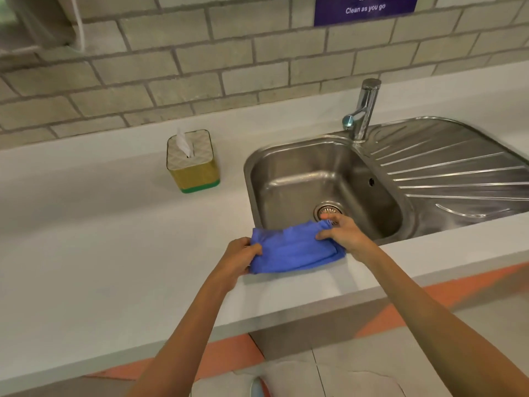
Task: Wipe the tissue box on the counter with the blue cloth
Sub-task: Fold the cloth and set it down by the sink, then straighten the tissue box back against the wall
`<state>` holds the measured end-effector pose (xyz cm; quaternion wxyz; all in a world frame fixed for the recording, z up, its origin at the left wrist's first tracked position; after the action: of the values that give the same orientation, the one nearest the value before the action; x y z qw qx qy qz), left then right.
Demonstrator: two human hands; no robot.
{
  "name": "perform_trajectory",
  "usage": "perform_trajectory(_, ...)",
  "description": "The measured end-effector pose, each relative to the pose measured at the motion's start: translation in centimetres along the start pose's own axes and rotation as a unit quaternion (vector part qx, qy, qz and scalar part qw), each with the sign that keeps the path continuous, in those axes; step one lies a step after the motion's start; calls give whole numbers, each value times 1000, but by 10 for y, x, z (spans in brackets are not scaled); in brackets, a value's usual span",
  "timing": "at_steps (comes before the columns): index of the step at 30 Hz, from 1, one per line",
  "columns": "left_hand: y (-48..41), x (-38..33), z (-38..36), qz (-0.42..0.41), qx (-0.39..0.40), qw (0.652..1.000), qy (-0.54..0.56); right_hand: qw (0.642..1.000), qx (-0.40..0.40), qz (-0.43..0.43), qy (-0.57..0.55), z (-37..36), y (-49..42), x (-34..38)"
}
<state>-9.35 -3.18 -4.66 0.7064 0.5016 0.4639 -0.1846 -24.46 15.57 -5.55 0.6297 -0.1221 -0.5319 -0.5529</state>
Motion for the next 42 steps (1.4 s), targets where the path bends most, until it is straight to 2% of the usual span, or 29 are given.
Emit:
perform_trajectory(4, 13, 20, -16, -32, -13, 997, -74, 998, -28, 2, 57, 10, 18, -21)
perform_trajectory(10, 28, 30, -16, -88, -75, 983, -145, 991, -44, 35, 122, 10, 35, -32)
perform_trajectory(18, 43, 27, -12, -184, -155, 943, -230, 947, -83, 81, 301, 14, 52, -26)
perform_trajectory(22, 48, 27, -13, -199, -162, 928, -270, 934, -92, 81, 335, 11, 56, -17)
perform_trajectory(29, 49, 9, -5, -219, -165, 936, -220, 944, -89, 113, 297, -5, 56, 17)
perform_trajectory(35, 34, -16, 11, -192, -156, 954, -170, 950, -73, 125, 278, -30, 43, 47)
perform_trajectory(42, -5, -48, 61, -106, -151, 983, 4, 968, -57, 148, 197, -65, 3, 111)
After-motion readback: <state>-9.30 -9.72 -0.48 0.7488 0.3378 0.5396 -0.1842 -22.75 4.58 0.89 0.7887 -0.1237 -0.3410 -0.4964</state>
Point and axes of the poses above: each hand's wrist, its own y-axis away from the middle knuckle, its own z-axis out of the back of the hand, x = y × z, the point moved 9 cm from there along -y, towards the middle knuckle, and after that the axes turned 11 degrees about y, right-handed, at the moved point
